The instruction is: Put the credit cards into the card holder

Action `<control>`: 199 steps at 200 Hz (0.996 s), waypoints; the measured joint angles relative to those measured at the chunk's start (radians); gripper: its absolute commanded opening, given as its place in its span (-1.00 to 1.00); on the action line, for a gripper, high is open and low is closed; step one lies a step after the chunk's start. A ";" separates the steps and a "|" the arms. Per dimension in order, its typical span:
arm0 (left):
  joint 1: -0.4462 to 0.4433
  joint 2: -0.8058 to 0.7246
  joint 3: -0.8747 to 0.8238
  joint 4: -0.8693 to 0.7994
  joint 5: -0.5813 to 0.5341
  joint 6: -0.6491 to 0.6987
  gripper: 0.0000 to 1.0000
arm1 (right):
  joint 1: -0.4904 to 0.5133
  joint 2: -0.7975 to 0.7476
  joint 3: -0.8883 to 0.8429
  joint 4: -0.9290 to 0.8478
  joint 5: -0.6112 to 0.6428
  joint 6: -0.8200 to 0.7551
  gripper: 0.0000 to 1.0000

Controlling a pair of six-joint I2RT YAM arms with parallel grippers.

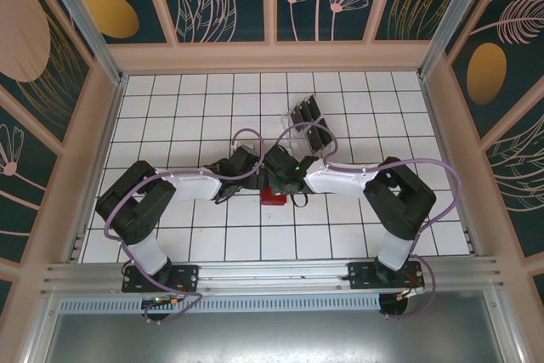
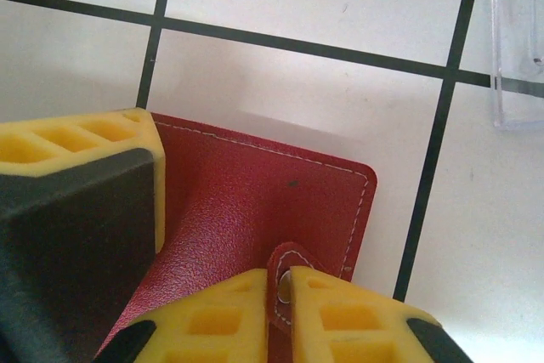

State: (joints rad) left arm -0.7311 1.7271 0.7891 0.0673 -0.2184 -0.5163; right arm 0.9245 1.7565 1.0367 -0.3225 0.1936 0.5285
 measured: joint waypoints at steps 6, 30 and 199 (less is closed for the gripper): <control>0.000 0.000 0.000 0.000 0.000 0.000 0.97 | 0.000 0.000 0.001 0.000 0.000 0.001 -0.88; 0.000 0.000 0.000 0.000 0.000 0.000 0.97 | 0.000 0.000 0.005 0.000 0.000 0.002 -0.97; 0.000 0.000 0.000 0.000 0.000 0.000 0.97 | 0.001 0.000 -0.009 0.025 -0.034 0.013 -1.00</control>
State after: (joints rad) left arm -0.7311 1.7271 0.7891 0.0677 -0.2184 -0.5163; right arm 0.9257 1.7565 1.0279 -0.2974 0.1596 0.5411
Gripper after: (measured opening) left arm 0.985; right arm 0.044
